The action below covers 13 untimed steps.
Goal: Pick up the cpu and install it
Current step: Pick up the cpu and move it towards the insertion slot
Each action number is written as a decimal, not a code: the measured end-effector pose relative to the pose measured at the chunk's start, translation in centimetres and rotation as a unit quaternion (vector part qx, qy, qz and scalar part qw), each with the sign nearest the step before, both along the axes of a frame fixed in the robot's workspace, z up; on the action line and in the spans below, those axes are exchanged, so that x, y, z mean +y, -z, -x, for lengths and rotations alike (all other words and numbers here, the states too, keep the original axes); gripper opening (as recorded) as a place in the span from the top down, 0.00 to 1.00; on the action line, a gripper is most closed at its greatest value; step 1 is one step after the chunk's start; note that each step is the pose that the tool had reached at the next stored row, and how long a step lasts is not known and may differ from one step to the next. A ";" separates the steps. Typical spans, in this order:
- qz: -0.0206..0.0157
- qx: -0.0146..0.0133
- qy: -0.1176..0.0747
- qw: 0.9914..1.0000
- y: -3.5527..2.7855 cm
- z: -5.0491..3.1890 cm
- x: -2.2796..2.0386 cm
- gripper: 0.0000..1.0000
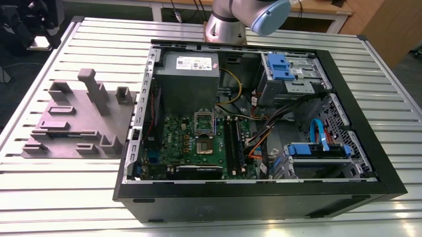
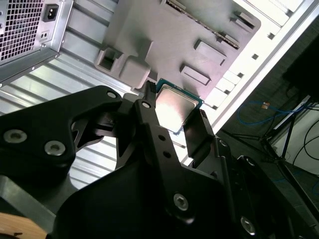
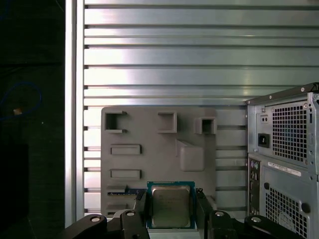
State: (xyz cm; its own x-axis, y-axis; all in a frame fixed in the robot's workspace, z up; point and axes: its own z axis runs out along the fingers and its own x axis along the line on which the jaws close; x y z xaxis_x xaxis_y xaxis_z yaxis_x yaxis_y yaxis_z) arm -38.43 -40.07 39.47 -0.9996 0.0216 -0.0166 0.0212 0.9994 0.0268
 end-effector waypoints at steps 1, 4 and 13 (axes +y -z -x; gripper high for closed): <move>0.000 0.000 0.000 1.000 0.00 -0.04 0.00 0.53; 0.000 0.000 0.000 1.000 0.00 -0.12 0.00 0.53; 0.000 0.000 0.000 1.000 -0.01 -0.40 0.00 0.53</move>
